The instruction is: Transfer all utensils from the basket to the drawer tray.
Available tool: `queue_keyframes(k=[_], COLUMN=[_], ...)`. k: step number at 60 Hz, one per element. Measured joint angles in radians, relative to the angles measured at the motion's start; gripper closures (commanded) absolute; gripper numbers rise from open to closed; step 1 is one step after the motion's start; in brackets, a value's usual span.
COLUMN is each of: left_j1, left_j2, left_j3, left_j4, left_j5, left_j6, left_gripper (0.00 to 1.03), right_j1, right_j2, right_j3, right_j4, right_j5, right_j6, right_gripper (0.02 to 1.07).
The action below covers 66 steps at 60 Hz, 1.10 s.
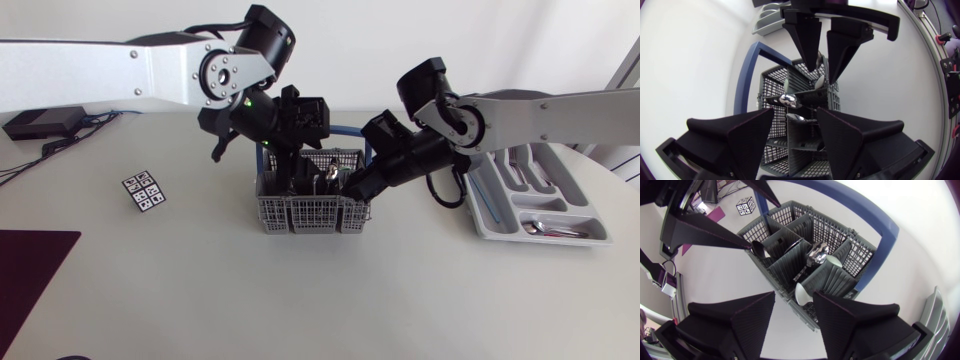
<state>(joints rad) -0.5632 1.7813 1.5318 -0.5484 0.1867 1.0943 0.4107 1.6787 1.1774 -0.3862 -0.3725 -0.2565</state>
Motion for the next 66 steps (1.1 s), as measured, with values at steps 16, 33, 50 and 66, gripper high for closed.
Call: queue_keyframes(k=[16, 33, 50, 66], left_j1=[0.006, 0.006, 0.006, 0.006], left_j2=[-0.048, -0.102, -0.12, -0.126], left_j3=[-0.102, -0.178, -0.217, -0.235], left_j4=[0.076, 0.134, 0.162, 0.196], left_j5=[0.0, 0.002, 0.004, 0.004], left_j6=[-0.026, -0.045, -0.048, -0.056], left_gripper=[0.42, 0.42, 0.42, 0.42], right_j1=[0.004, 0.026, 0.016, -0.005], right_j2=[0.071, 0.121, 0.124, 0.086], right_j3=[0.07, 0.111, 0.133, 0.137], right_j4=[-0.039, -0.063, -0.108, -0.148], right_j5=[0.013, 0.045, 0.044, -0.03], right_j6=[0.03, 0.051, 0.078, 0.089], right_gripper=[0.78, 1.0, 1.01, 1.01])
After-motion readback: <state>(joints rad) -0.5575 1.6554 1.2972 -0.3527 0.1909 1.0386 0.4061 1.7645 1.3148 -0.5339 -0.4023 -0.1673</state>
